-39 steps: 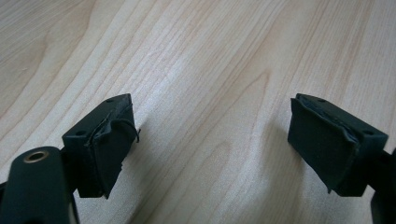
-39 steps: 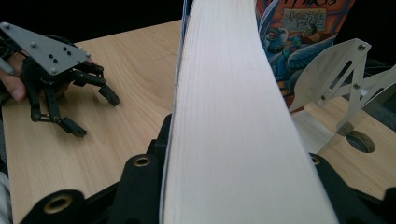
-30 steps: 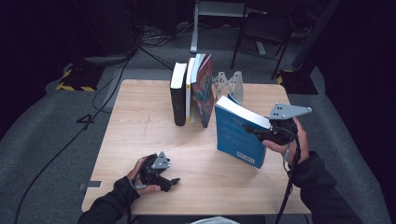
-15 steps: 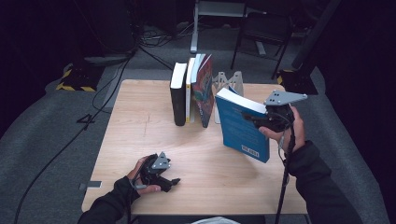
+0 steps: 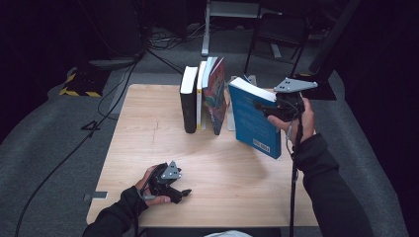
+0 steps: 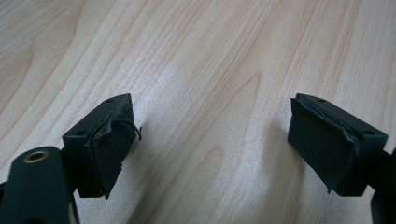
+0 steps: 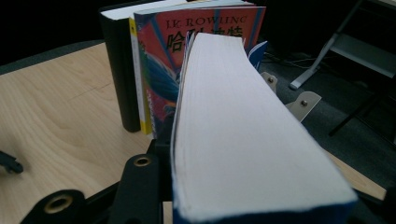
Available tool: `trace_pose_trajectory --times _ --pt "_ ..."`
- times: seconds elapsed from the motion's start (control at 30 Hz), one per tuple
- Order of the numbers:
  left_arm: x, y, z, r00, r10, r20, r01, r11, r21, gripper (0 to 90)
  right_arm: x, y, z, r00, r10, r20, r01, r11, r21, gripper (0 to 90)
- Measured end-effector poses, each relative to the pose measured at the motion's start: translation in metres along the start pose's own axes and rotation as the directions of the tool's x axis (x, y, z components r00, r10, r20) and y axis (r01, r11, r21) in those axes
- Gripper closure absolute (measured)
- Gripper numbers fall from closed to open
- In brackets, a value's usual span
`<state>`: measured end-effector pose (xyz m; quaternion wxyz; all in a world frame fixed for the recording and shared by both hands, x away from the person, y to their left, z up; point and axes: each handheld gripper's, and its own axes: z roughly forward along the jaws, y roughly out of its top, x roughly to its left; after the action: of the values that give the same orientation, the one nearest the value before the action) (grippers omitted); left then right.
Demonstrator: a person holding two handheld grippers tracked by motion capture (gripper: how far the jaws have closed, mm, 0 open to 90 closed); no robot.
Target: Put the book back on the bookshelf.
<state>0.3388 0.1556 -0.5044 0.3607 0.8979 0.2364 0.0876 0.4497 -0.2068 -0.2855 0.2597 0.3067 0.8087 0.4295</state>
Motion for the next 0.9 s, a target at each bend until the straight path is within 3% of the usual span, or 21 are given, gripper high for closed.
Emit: trace_pose_trajectory --times 0.63,0.9 --pt "0.000 0.000 0.000 0.9999 0.007 0.008 -0.007 1.0000 -0.001 15.4 -0.022 0.025 0.039 0.9937 0.054 0.098 -0.054 0.9985 -0.007 60.3" --pt "-0.001 0.000 0.001 0.9999 0.009 0.013 -0.009 1.0000 -0.002 15.4 -0.032 0.032 0.068 0.9846 0.101 0.143 -0.100 0.9949 -0.012 60.3"
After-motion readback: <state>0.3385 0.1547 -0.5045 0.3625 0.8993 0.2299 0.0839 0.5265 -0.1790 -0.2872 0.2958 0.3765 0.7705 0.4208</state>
